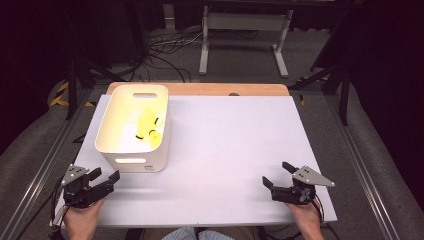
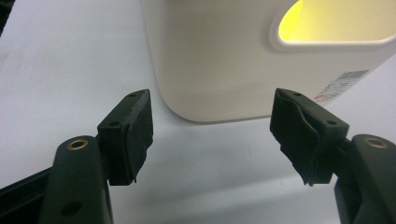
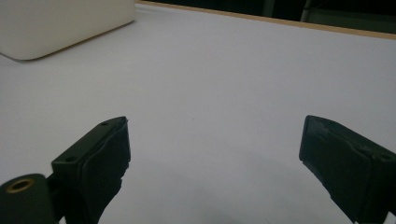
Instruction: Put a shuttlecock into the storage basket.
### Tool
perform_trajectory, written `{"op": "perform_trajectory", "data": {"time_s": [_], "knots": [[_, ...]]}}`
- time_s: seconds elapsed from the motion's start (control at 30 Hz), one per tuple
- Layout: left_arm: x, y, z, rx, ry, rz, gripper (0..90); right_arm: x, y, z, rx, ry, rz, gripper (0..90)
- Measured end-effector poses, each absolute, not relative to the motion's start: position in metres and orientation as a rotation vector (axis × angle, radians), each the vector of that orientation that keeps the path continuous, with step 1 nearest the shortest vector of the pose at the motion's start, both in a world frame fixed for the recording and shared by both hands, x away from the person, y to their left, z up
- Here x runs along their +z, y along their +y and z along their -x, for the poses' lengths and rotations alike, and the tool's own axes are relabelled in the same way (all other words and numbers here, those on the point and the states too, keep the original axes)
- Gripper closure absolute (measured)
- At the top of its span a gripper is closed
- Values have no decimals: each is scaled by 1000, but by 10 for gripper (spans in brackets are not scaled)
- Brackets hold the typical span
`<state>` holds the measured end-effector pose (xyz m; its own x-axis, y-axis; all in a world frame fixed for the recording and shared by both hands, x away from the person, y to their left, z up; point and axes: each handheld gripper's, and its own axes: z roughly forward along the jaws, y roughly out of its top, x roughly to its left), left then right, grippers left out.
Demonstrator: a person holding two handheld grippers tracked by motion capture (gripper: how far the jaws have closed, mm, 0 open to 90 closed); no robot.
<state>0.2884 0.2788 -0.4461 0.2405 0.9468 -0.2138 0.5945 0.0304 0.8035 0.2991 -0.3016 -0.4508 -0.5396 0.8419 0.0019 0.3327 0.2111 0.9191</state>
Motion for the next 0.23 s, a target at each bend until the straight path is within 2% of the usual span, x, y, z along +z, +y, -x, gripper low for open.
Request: {"op": "perform_trajectory", "data": {"time_s": [0.23], "knots": [[-447,279,-290,512,1454,-1669,307,-451,-302,-300,1309,1978,-1083,91]]}}
